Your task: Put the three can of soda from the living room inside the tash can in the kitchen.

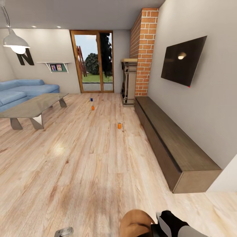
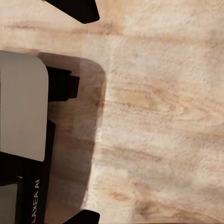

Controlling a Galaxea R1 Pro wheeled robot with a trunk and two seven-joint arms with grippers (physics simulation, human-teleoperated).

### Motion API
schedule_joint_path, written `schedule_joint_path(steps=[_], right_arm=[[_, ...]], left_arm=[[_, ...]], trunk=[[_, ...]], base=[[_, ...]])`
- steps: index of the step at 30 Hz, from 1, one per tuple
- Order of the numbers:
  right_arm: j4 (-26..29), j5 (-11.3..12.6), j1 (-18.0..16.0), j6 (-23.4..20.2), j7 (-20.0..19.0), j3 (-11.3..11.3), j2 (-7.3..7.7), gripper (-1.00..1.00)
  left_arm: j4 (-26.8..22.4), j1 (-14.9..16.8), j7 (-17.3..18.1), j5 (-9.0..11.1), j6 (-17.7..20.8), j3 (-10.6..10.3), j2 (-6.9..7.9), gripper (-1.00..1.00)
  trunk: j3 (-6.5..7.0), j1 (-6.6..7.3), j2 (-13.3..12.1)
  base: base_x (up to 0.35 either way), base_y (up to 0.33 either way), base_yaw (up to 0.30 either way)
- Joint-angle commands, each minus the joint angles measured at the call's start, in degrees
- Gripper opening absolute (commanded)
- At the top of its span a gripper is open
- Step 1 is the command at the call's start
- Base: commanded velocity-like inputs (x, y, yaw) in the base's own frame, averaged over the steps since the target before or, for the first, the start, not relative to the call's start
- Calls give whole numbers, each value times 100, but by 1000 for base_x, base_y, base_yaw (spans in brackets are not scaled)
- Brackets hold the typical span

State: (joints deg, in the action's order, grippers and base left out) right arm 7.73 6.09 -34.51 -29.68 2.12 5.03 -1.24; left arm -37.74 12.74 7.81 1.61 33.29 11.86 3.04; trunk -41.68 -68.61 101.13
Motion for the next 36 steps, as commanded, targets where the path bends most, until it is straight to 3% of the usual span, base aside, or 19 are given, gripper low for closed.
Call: schedule_joint_path(steps=[1, 13, 36], right_arm=[[2, 49, 16, 4, -29, -26, 1, -100], [-6, 41, 276, 464, -12, -22, -4, -100], [-8, 54, 362, 525, -44, -45, 36, -100]], left_arm=[[20, -2, 8, 1, -50, 0, 1, 100], [188, 0, 341, -10, -257, -14, 35, 100], [206, 0, 423, -28, -271, -15, 39, 100]], trunk=[[1, 0, 0], [1, 0, 0], [1, 0, 0]], base=[[90, 43, 0], [236, 168, 0], [293, 183, -16]])
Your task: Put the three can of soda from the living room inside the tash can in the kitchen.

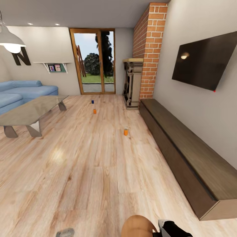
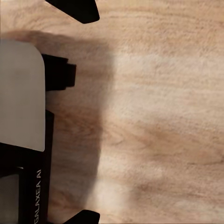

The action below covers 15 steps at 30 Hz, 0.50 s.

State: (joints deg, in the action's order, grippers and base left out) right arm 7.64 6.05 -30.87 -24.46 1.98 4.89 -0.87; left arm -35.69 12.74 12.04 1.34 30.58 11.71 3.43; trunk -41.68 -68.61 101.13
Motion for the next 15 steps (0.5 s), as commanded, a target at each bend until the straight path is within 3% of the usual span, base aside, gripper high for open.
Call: schedule_joint_path(steps=[1, 9, 15], right_arm=[[1, 56, 0, 3, -31, -31, -1, -100], [1, 54, 2, 3, -31, -31, 6, -100], [1, 51, 2, 7, -31, -31, 9, -100]], left_arm=[[0, 2, 0, -4, 0, -1, 0, 100], [36, 7, -8, -17, -4, -2, 6, 100], [411, 19, -3, 6, -74, -2, 14, 100]], trunk=[[0, 0, 0], [0, 0, 0], [0, 0, 0]], base=[[302, 171, -173], [301, 174, -227], [249, 232, -178]])
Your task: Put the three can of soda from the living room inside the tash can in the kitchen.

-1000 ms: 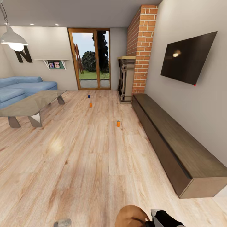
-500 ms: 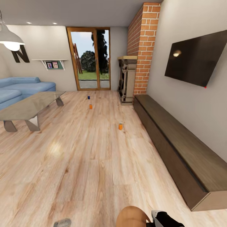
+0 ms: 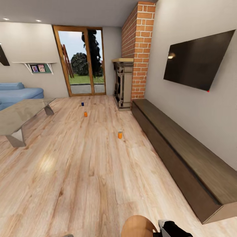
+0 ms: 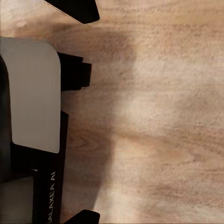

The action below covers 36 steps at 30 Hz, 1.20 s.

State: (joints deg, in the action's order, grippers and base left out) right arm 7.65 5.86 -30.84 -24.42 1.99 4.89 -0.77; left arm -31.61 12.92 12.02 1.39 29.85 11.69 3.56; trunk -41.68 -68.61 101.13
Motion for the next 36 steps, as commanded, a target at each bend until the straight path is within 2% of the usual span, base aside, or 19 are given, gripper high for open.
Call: schedule_joint_path(steps=[1, 17, 36], right_arm=[[-1, 69, -1, 4, -32, -32, 0, -100], [2, 69, 32, 8, -32, -32, 4, -100], [8, 66, 78, 8, -32, -32, -1, -100]], left_arm=[[37, 2, 1, -1, -27, 0, 1, 100], [172, 8, 2, -7, -145, 0, -1, 100], [173, 8, 2, -7, -147, 0, -5, 100]], trunk=[[0, 0, 0], [0, 0, 0], [0, 0, 0]], base=[[191, 273, -69], [179, 289, -30], [273, 225, -246]])
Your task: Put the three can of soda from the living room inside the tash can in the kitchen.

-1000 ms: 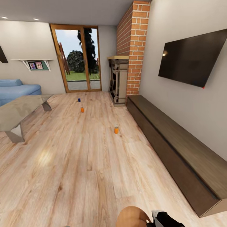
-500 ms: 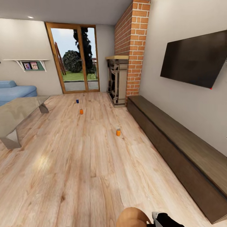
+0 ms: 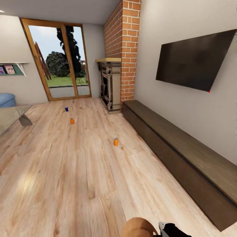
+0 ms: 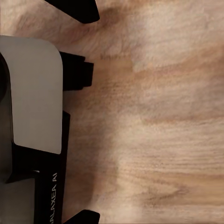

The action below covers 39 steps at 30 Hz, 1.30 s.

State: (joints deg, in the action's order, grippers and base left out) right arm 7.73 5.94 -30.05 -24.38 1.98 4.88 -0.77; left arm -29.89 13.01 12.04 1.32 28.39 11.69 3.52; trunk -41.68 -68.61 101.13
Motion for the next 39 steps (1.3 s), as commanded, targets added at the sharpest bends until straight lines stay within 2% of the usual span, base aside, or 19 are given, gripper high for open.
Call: schedule_joint_path(steps=[1, 23, 39], right_arm=[[0, 58, -1, 3, -31, -31, -1, -100], [-5, 37, -1, 3, -31, -25, -17, -100], [-8, 39, -1, 3, -31, -25, -18, -100]], left_arm=[[0, 0, 0, 0, 0, 0, 0, 100], [0, 0, 0, 0, 0, 0, -8, 100], [0, 0, 9, 6, 6, 0, -4, 100]], trunk=[[0, 0, 0], [0, 0, 0], [0, 0, 0]], base=[[278, 230, -223], [277, 235, -204], [263, 242, -149]])
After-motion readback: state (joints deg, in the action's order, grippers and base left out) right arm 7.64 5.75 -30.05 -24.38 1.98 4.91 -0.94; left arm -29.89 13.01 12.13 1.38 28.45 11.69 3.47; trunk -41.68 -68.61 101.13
